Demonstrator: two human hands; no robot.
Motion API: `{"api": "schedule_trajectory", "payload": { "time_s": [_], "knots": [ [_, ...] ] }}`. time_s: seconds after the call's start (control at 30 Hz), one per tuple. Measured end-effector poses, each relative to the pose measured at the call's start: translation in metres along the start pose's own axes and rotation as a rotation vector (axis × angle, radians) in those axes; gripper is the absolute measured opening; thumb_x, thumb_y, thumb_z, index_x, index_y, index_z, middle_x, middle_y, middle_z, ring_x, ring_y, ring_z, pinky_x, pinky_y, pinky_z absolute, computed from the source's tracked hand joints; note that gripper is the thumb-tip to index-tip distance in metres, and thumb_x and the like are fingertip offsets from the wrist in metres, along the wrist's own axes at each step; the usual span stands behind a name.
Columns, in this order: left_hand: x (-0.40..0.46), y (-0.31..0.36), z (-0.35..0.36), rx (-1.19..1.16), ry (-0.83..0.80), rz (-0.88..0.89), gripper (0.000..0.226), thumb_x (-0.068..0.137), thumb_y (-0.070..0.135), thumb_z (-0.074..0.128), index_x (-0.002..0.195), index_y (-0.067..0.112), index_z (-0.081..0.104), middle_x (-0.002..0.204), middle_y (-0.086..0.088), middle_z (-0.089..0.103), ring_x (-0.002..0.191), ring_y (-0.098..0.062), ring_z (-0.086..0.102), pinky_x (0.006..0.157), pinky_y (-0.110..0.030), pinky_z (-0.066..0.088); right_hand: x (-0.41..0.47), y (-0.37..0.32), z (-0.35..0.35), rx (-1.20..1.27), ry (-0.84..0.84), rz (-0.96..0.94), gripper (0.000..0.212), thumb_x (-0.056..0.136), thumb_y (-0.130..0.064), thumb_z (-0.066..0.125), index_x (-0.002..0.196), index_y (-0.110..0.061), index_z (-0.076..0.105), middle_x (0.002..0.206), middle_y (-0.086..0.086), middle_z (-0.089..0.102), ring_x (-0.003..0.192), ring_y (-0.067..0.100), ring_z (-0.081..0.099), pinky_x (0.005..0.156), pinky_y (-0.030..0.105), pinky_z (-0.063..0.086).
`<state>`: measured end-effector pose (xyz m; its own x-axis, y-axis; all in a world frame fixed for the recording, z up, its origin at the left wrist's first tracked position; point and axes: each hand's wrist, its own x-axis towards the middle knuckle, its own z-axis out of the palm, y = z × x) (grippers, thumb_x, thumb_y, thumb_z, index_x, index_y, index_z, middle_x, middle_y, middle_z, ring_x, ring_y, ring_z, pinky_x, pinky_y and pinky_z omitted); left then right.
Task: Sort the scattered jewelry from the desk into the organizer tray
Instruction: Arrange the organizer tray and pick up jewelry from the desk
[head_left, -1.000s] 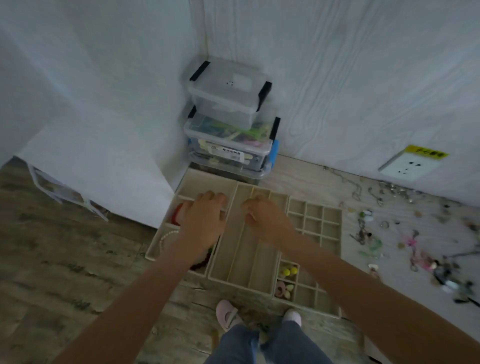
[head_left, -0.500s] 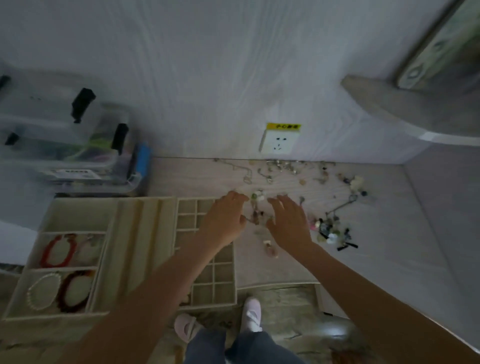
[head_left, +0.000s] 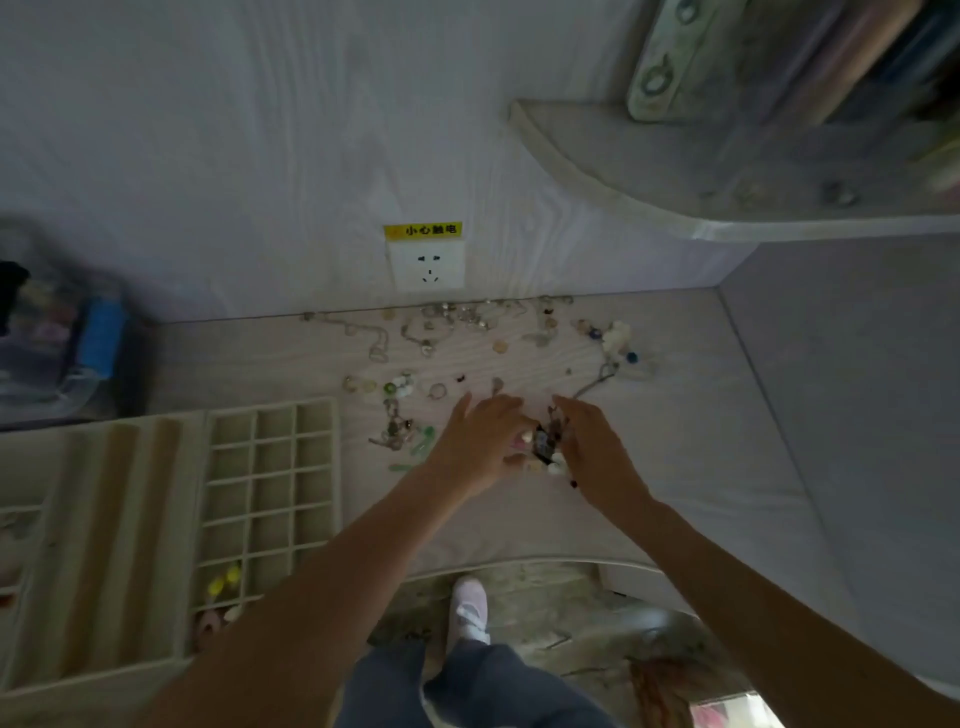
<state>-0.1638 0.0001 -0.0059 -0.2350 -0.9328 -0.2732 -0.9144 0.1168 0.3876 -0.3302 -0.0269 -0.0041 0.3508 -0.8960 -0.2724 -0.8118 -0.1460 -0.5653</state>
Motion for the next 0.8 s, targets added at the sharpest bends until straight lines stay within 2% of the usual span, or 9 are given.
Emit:
{"api": "schedule_trajectory", "payload": {
  "time_s": [0.13, 0.2, 0.27, 0.33, 0.43, 0.53, 0.67, 0.73, 0.8],
  "knots": [
    [0.012, 0.015, 0.001, -0.014, 0.065, -0.072, 0.037, 0.088, 0.033, 0.059, 0.125, 0.026, 0.055, 0.137, 0.004, 0.042, 0.132, -0.015, 0.035, 0.115, -0.044, 0.005, 0.006, 0.022, -0.006, 0.014, 0.039, -0.010, 0.045, 0.087, 0.006, 0.051, 0.131, -0.002, 0.047, 0.133, 0.017, 0.042, 0.116, 0.027, 0.049, 0.088, 0.011, 0.032],
    [0.019, 0.020, 0.003, 0.018, 0.105, -0.085, 0.033, 0.088, 0.033, 0.059, 0.120, 0.025, 0.058, 0.129, 0.004, 0.047, 0.128, -0.017, 0.038, 0.113, -0.044, 0.011, 0.010, 0.028, -0.008, 0.029, 0.035, -0.019, 0.041, 0.085, 0.007, 0.055, 0.125, 0.001, 0.053, 0.127, 0.019, 0.044, 0.109, 0.029, 0.053, 0.088, 0.015, 0.038],
    [0.026, 0.024, 0.002, 0.050, 0.123, -0.090, 0.030, 0.087, 0.034, 0.060, 0.116, 0.024, 0.060, 0.123, 0.003, 0.049, 0.124, -0.020, 0.040, 0.109, -0.042, 0.018, 0.015, 0.029, -0.012, 0.063, 0.057, -0.012, 0.037, 0.083, 0.009, 0.056, 0.119, 0.002, 0.057, 0.123, 0.020, 0.043, 0.107, 0.030, 0.053, 0.091, 0.026, 0.046],
    [0.034, 0.028, -0.001, 0.052, 0.118, -0.112, 0.029, 0.086, 0.034, 0.063, 0.112, 0.022, 0.060, 0.119, 0.001, 0.049, 0.119, -0.021, 0.041, 0.106, -0.043, 0.022, 0.020, 0.029, -0.019, 0.026, 0.099, -0.004, 0.038, 0.083, 0.007, 0.057, 0.121, 0.001, 0.054, 0.132, 0.019, 0.034, 0.116, 0.031, 0.047, 0.098, 0.032, 0.044],
    [0.044, 0.030, -0.004, 0.051, 0.091, -0.139, 0.030, 0.083, 0.034, 0.067, 0.108, 0.020, 0.060, 0.115, -0.001, 0.049, 0.116, -0.021, 0.043, 0.104, -0.045, 0.026, 0.028, 0.033, -0.027, -0.207, 0.177, 0.061, 0.046, 0.086, -0.013, 0.064, 0.129, -0.010, 0.047, 0.148, 0.017, 0.015, 0.133, 0.032, 0.024, 0.103, 0.038, 0.037],
    [0.046, 0.029, -0.006, 0.020, 0.083, -0.146, 0.029, 0.082, 0.033, 0.068, 0.106, 0.021, 0.060, 0.114, 0.000, 0.048, 0.116, -0.020, 0.043, 0.103, -0.045, 0.027, 0.035, 0.035, -0.033, -0.225, 0.117, 0.083, 0.048, 0.086, -0.021, 0.064, 0.129, -0.012, 0.045, 0.144, 0.016, 0.026, 0.131, 0.032, 0.023, 0.103, 0.039, 0.033],
    [0.044, 0.027, -0.006, -0.028, 0.101, -0.146, 0.026, 0.081, 0.033, 0.068, 0.104, 0.022, 0.061, 0.113, 0.002, 0.049, 0.115, -0.018, 0.043, 0.104, -0.044, 0.027, 0.043, 0.039, -0.032, -0.231, 0.130, 0.028, 0.029, 0.091, -0.011, 0.055, 0.119, -0.008, 0.048, 0.120, 0.016, 0.044, 0.111, 0.030, 0.040, 0.084, 0.035, 0.039],
    [0.044, 0.026, -0.005, -0.025, 0.109, -0.139, 0.024, 0.083, 0.033, 0.067, 0.104, 0.022, 0.061, 0.113, 0.002, 0.050, 0.114, -0.017, 0.044, 0.104, -0.043, 0.027, 0.048, 0.041, -0.031, -0.246, 0.147, 0.012, 0.021, 0.096, -0.007, 0.043, 0.116, -0.004, 0.048, 0.109, 0.018, 0.050, 0.101, 0.031, 0.047, 0.073, 0.031, 0.035],
    [0.044, 0.025, -0.006, -0.020, 0.113, -0.134, 0.022, 0.085, 0.031, 0.065, 0.104, 0.022, 0.061, 0.114, 0.002, 0.050, 0.114, -0.017, 0.044, 0.103, -0.042, 0.027, 0.053, 0.042, -0.034, -0.225, 0.123, 0.055, 0.023, 0.097, -0.005, 0.036, 0.118, 0.000, 0.046, 0.105, 0.022, 0.053, 0.094, 0.031, 0.050, 0.070, 0.030, 0.032]
  ]
}}
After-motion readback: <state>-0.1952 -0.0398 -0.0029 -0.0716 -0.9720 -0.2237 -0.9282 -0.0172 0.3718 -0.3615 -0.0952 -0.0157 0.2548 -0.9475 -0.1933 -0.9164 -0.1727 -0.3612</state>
